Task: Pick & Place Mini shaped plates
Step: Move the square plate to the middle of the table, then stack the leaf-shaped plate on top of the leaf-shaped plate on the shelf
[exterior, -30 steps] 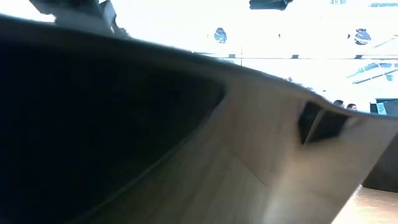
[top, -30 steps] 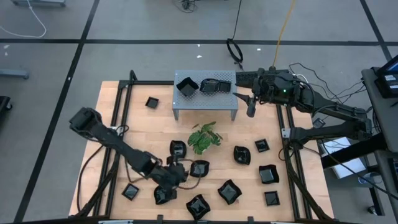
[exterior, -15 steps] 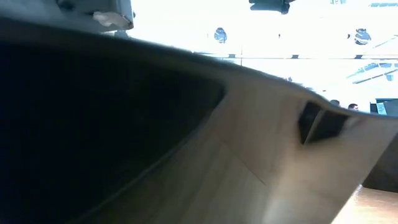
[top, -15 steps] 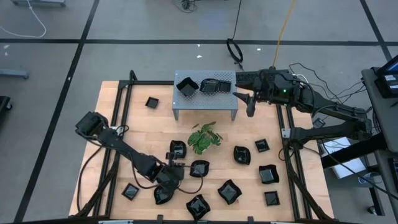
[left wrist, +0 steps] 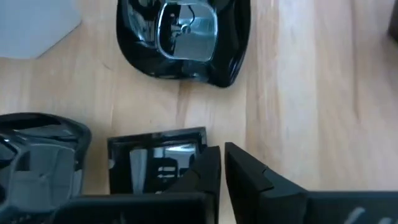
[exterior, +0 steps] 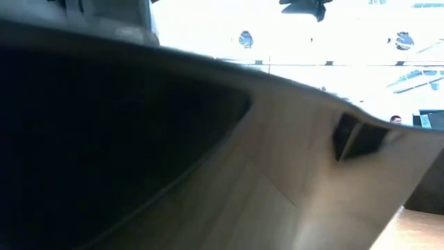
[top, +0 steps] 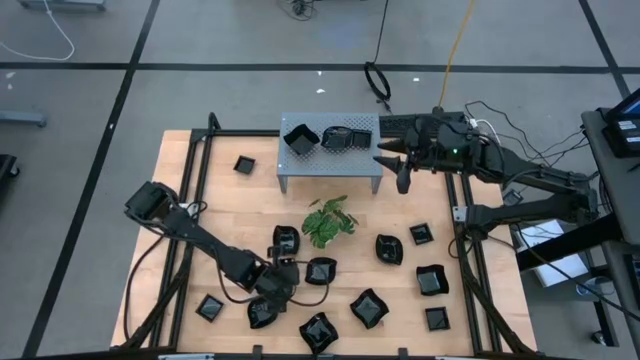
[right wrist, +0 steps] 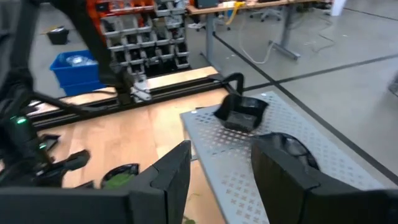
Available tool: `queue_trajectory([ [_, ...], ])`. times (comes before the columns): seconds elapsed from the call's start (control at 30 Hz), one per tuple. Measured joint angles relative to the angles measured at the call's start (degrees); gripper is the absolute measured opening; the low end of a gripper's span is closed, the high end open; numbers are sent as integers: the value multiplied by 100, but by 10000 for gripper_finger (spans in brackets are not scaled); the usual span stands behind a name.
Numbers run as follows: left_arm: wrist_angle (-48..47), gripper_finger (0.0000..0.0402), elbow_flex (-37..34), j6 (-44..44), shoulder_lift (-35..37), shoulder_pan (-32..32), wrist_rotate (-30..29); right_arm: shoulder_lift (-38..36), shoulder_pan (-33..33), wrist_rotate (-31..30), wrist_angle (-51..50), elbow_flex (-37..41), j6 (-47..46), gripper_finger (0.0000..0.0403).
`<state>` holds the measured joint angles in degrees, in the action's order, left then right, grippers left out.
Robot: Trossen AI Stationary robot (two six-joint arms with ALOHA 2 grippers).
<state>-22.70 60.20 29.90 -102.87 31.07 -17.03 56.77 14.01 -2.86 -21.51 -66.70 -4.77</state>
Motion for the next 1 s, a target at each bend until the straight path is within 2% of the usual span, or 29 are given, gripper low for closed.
queue_trajectory([
  [0.23,-51,105,306,337,68,-42,263,0,-444,11,-157,1,359,155],
  [0.47,-430,158,1080,-336,68,-33,671,4,-1030,13,243,708,726,155],
  [0.57,-939,165,1455,-409,68,-35,721,40,-1379,11,983,1242,841,155],
  [0.73,-2378,160,1920,-94,68,7,810,320,-1927,5,2001,1956,891,155],
  [0.87,-3246,150,2262,89,68,63,825,944,-2301,-2,2026,2061,953,155],
  [1.0,-3521,140,2428,135,68,64,826,1655,-2639,-3,2041,2061,1399,155],
])
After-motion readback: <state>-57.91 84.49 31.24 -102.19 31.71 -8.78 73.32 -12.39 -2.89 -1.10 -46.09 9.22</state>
